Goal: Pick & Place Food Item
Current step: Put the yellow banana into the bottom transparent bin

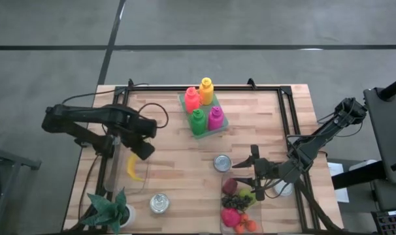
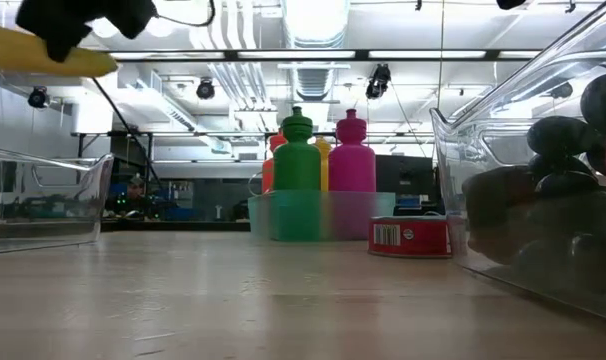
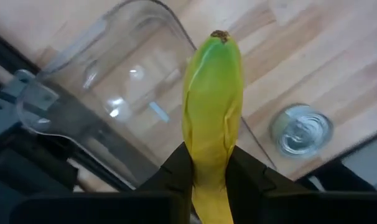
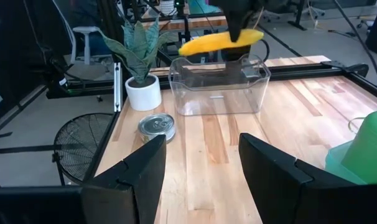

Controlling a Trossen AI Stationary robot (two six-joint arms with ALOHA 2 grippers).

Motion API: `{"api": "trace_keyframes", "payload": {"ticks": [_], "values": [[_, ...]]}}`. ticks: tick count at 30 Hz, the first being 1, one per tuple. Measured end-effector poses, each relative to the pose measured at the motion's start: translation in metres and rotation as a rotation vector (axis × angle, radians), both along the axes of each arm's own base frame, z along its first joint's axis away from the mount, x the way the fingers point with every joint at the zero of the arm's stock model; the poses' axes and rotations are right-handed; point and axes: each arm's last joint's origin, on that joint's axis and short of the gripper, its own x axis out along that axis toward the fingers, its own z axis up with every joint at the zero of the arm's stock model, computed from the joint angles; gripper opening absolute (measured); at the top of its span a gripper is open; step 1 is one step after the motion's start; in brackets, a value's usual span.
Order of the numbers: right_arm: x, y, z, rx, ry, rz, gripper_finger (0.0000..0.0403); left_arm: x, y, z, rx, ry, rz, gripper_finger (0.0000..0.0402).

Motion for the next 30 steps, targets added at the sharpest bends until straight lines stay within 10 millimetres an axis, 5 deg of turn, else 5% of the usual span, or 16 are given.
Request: {"api": "trace_keyframes", "payload": {"ticks": [6,21,25,30], "values": [[0.000,0.000,0.000,0.000,0.000,0.000,0.0199,-0.014,-0.001,0.001,-0.018,-0.023,0.005,0.0067],[0.000,0.000,0.000,0.000,0.000,0.000,0.0199,-0.024,-0.002,-0.068,-0.028,0.188,0.066,0.0067],[0.000,0.000,0.000,0.000,0.000,-0.001,0.0199,-0.021,-0.002,-0.055,-0.046,0.148,0.051,0.0067],[0.000,0.000,0.000,0.000,0.000,-0.001,0.0199,-0.006,-0.002,-0.015,0.104,-0.078,0.054,0.0067]]}}
